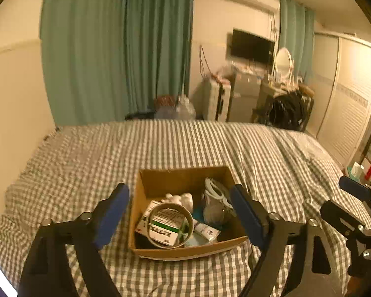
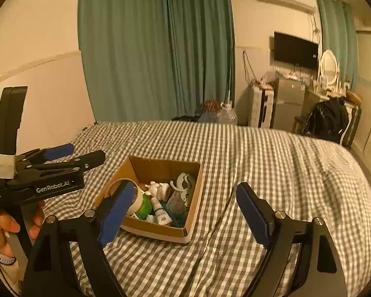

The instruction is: Organize objects

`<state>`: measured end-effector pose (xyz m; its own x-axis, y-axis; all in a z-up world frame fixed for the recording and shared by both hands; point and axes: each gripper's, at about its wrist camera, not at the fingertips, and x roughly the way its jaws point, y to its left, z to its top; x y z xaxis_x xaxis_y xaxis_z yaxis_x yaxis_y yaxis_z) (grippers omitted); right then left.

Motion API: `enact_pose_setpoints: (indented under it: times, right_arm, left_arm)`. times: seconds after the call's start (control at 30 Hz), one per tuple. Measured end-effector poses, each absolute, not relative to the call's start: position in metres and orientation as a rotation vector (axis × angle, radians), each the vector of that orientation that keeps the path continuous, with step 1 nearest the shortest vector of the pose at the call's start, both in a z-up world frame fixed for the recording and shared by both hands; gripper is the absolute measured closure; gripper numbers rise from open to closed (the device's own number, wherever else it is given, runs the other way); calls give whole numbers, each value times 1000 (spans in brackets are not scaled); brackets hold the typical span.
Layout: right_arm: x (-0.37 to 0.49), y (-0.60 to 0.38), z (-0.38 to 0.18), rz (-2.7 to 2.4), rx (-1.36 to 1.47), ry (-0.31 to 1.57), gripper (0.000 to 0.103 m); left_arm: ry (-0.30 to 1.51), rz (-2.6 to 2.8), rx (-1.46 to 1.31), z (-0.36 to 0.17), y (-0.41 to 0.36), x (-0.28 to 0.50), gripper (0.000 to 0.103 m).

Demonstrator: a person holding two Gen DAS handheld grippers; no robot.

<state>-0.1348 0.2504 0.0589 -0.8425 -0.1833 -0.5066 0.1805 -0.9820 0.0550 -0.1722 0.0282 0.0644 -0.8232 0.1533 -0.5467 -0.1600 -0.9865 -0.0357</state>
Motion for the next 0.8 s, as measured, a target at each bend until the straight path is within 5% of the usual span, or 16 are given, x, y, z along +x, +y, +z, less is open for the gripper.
enact_pose_setpoints:
  times: [0.33,0.8]
  right_arm:
    - [-87,241,91,-3010,591,46,0]
    - [-67,234,54,-3079,452,49,0]
  left_arm:
    - [-53,2988,-582,92,4,-105,0]
    - [-78,3103,-459,57,-5,-59,0]
